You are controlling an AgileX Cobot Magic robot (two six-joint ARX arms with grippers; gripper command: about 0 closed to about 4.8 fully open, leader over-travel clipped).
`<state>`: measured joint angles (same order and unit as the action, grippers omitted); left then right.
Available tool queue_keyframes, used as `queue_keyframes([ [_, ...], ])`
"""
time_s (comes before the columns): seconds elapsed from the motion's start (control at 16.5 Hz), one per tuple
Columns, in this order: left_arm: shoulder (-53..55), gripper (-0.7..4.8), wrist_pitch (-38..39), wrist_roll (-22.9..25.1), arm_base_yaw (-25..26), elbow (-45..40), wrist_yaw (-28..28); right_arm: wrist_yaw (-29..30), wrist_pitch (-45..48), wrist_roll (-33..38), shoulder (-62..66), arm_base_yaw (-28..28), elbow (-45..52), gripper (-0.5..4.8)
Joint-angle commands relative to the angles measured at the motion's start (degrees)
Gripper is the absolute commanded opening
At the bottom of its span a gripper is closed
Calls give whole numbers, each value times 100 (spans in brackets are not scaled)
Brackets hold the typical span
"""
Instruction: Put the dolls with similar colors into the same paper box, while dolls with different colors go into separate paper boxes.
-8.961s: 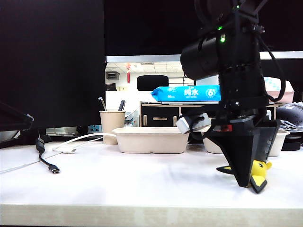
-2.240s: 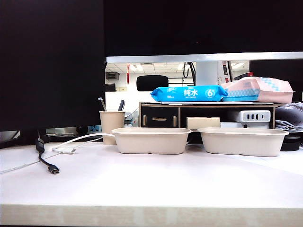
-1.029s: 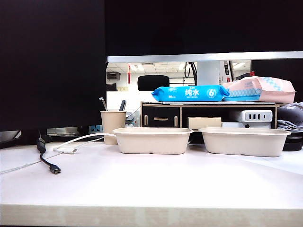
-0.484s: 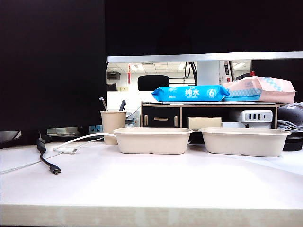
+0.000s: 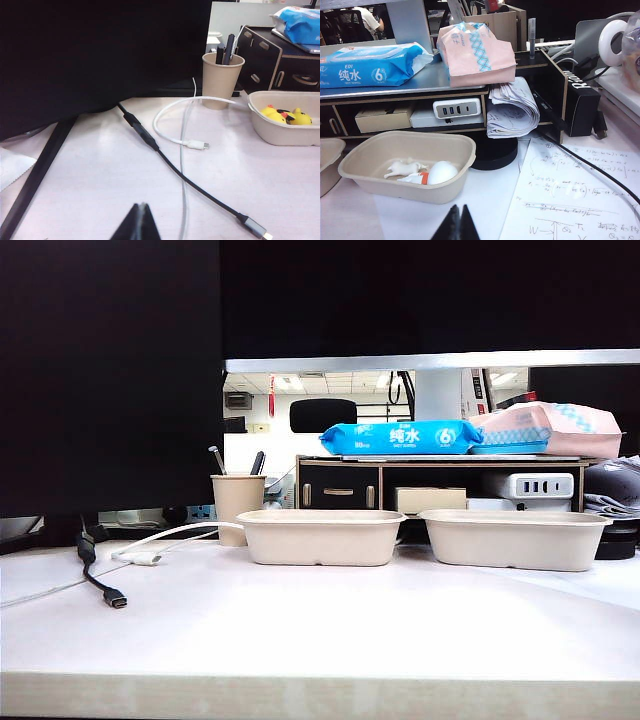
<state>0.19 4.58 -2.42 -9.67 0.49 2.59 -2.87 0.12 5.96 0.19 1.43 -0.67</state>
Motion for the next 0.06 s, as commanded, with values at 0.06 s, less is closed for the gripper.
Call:
queue_keyframes([
  [0.06,0,-5,-37,7,9,4,-4,2,103,-17,-2,4,17,-1],
])
